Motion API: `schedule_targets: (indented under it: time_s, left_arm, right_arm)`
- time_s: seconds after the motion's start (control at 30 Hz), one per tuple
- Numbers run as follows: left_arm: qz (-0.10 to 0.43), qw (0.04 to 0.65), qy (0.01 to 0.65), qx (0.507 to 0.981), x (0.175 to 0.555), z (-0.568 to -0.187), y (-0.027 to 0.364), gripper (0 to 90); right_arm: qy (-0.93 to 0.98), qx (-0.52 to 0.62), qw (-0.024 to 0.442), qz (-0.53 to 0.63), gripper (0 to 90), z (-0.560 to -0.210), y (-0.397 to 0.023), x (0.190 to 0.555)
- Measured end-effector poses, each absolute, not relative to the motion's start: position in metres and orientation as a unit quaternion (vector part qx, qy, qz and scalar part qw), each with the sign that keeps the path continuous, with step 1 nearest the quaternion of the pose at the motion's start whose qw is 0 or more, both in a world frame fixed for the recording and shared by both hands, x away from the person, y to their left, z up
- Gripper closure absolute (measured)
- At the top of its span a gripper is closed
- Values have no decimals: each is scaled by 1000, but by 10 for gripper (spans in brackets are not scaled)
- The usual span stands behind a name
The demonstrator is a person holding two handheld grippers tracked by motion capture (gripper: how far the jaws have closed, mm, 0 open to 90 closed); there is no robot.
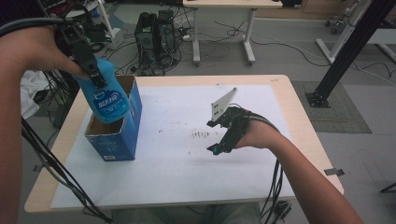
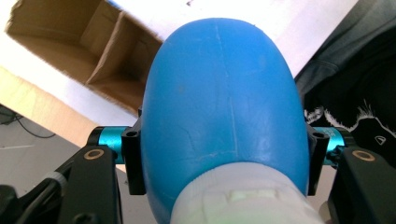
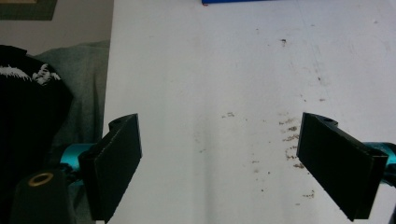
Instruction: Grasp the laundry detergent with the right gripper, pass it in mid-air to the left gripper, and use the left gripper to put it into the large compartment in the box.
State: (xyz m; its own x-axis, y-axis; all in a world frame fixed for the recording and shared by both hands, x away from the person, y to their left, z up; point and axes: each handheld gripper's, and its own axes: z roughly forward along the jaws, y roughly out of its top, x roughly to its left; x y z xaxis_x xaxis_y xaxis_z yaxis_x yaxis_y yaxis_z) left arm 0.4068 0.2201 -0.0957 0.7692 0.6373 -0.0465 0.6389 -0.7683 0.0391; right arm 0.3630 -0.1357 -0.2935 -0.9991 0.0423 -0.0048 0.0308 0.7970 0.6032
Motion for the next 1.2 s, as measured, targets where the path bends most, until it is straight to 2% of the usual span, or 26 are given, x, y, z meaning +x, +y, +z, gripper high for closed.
schedule_targets:
  time_s: [0.47, 0.9, 1.2]
  left_arm:
    - [-12, -6, 326, 945, 424, -117, 239, 377]
    - [-34, -11, 380, 924, 435, -161, 245, 377]
    - [-41, -22, 373, 927, 441, -197, 244, 377]
  right_arm:
    - [949, 22, 8, 315, 132, -298, -136, 363]
    - [949, 26, 7, 315, 132, -299, -137, 362]
    - [950, 22, 6, 312, 132, -303, -135, 361]
